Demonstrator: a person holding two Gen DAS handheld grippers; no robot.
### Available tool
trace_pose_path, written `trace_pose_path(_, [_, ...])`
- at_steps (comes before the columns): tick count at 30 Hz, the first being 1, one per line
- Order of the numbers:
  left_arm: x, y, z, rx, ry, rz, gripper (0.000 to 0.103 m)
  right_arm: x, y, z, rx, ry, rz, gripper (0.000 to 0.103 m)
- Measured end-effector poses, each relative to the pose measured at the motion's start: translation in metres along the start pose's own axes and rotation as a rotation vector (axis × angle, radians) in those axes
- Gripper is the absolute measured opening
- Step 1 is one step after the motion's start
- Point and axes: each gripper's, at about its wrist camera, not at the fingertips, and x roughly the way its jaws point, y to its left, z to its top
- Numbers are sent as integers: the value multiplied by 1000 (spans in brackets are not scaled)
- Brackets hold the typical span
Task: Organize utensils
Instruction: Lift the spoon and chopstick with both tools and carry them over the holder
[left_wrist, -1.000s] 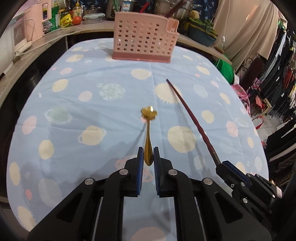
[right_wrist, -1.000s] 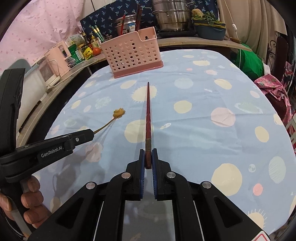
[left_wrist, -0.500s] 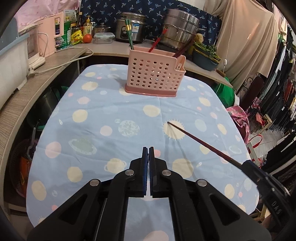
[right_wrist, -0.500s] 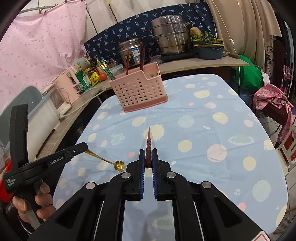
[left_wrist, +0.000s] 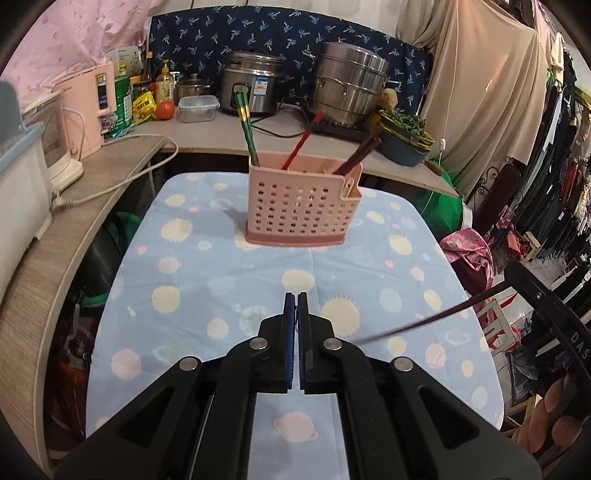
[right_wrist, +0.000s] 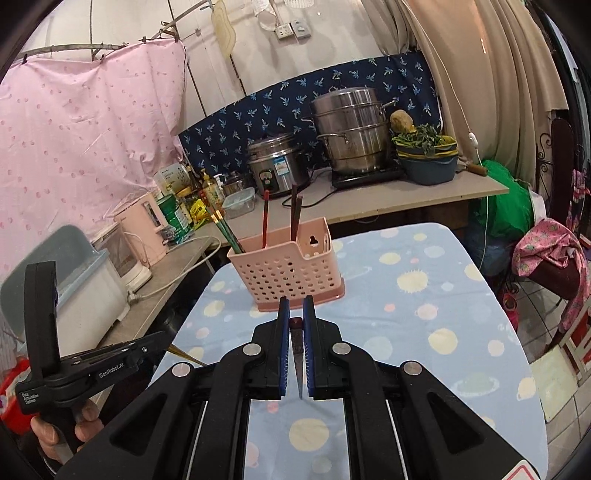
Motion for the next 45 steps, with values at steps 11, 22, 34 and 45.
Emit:
trace_pose_path(11, [7, 9, 91, 14, -90, 38, 1, 34, 15, 96, 12, -136, 50, 7])
trace_pose_path(22, [32, 7, 183, 41, -186, 94, 1, 92, 36, 182, 18, -257, 54, 7])
trace_pose_path(34, [105, 17, 189, 37, -96, 107, 1, 158, 27, 203, 50, -206, 56, 7])
trace_pose_path(45, [118, 24, 190, 23, -77, 107, 1, 160, 35, 210, 5, -211, 43, 7])
